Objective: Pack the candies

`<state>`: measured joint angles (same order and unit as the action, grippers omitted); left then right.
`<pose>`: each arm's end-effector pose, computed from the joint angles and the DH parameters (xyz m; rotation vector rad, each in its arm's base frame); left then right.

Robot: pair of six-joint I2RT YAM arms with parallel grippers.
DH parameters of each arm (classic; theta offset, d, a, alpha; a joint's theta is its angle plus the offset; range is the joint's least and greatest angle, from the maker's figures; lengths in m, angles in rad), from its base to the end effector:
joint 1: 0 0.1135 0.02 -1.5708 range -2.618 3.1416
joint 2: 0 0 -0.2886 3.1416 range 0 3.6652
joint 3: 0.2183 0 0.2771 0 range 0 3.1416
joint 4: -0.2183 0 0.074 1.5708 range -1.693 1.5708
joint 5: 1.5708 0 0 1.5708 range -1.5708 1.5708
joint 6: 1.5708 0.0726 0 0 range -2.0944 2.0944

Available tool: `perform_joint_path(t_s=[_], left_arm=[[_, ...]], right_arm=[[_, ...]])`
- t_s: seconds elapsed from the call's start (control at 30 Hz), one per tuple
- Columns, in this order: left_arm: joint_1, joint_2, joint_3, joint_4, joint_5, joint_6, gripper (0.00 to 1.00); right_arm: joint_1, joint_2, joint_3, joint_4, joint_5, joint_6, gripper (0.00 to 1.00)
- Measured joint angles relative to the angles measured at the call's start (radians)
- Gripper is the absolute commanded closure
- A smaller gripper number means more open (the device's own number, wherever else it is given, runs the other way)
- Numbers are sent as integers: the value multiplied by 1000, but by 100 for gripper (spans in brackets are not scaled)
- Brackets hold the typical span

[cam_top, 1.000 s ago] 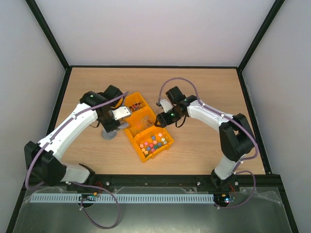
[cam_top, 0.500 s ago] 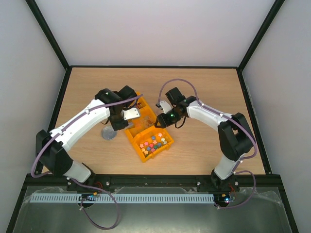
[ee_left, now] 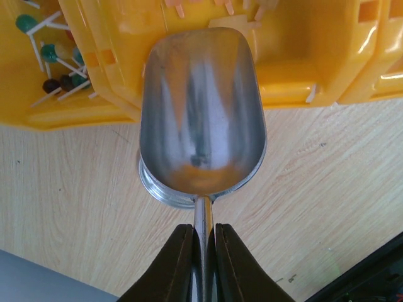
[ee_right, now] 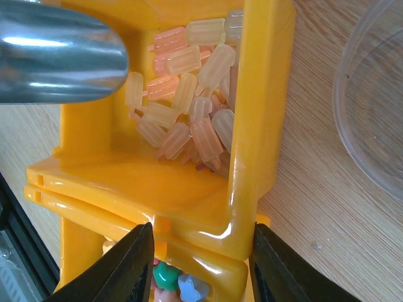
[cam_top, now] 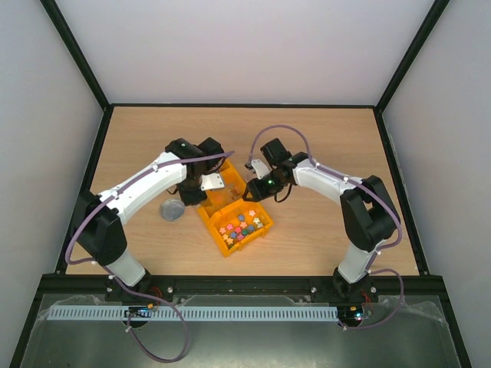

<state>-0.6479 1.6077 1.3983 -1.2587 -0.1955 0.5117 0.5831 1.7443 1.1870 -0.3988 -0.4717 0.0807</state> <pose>0.2658 -0.1835 0.2599 1.6380 2.5288 0.2842 0.3250 0.2539 0.1923 -0.8329 2.4529 0.8540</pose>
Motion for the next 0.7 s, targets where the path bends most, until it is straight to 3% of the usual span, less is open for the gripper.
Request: perform_joint_path(t_s=[0.7], left_arm=[[0,65,-8,64,-11,33,98]], right_arm=[[0,21,0,24,-26,9,65]])
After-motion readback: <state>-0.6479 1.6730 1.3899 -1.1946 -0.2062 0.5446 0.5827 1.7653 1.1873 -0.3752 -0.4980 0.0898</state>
